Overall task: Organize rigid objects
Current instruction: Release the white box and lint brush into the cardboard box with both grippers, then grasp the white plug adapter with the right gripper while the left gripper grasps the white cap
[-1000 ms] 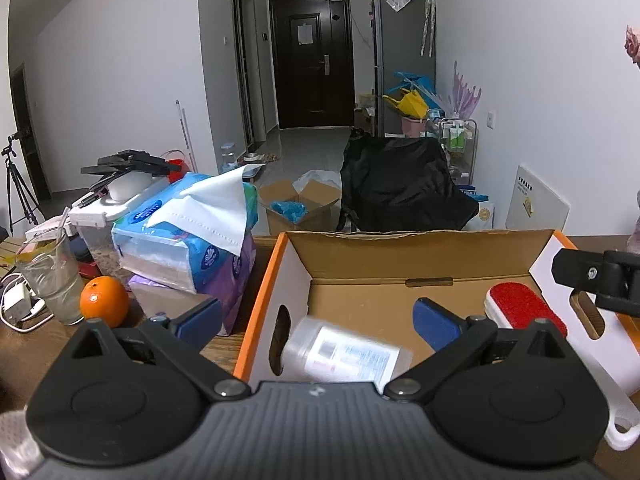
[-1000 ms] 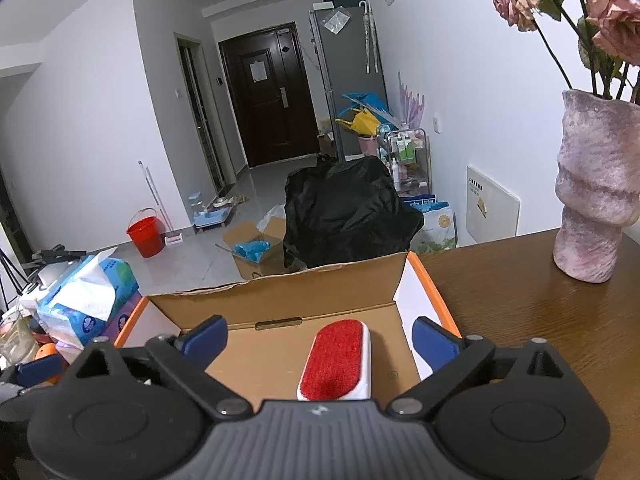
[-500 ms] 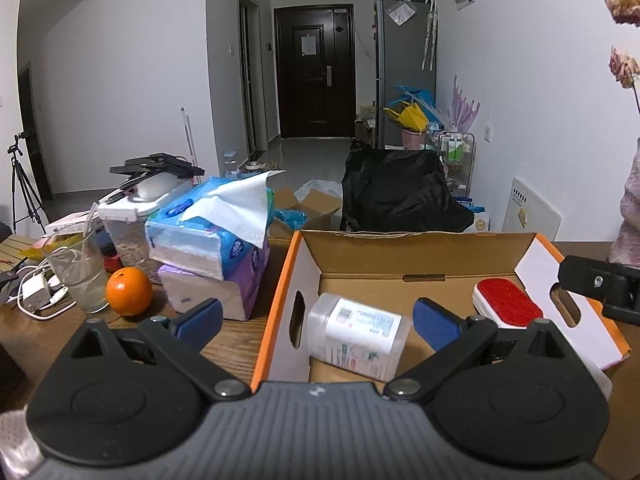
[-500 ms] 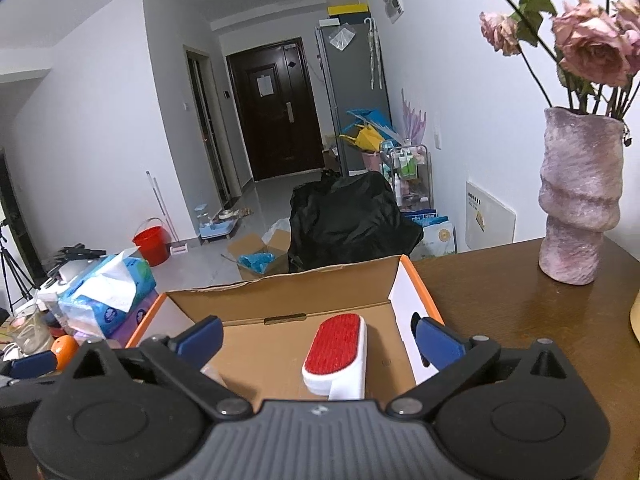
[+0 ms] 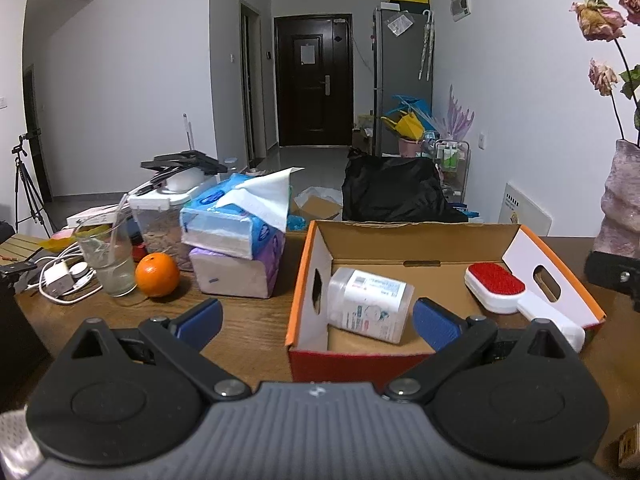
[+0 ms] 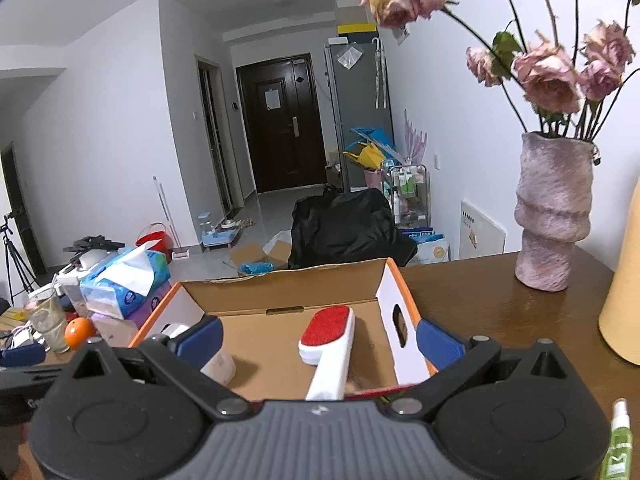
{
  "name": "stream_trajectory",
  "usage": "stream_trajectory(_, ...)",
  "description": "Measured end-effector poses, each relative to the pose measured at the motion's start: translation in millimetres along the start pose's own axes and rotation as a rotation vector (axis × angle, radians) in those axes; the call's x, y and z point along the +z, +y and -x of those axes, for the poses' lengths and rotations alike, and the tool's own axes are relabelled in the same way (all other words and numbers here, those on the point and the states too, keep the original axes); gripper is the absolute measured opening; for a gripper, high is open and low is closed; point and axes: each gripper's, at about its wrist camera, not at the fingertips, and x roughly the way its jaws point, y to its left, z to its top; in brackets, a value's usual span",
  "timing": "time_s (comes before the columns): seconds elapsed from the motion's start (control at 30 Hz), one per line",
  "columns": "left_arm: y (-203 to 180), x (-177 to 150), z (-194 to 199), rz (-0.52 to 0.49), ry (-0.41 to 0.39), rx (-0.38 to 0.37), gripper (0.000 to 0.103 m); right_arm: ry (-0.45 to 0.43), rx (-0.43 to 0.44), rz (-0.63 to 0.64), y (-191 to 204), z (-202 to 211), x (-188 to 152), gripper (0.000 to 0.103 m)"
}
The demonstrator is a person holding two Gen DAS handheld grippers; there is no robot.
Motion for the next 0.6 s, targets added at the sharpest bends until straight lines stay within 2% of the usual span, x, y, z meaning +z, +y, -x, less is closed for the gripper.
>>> stream_trajectory(0.6,33,-39,70,-0.002,-0.041,0.009,0.103,-0.036,0.006,0.076,-13,79,-46,0.103)
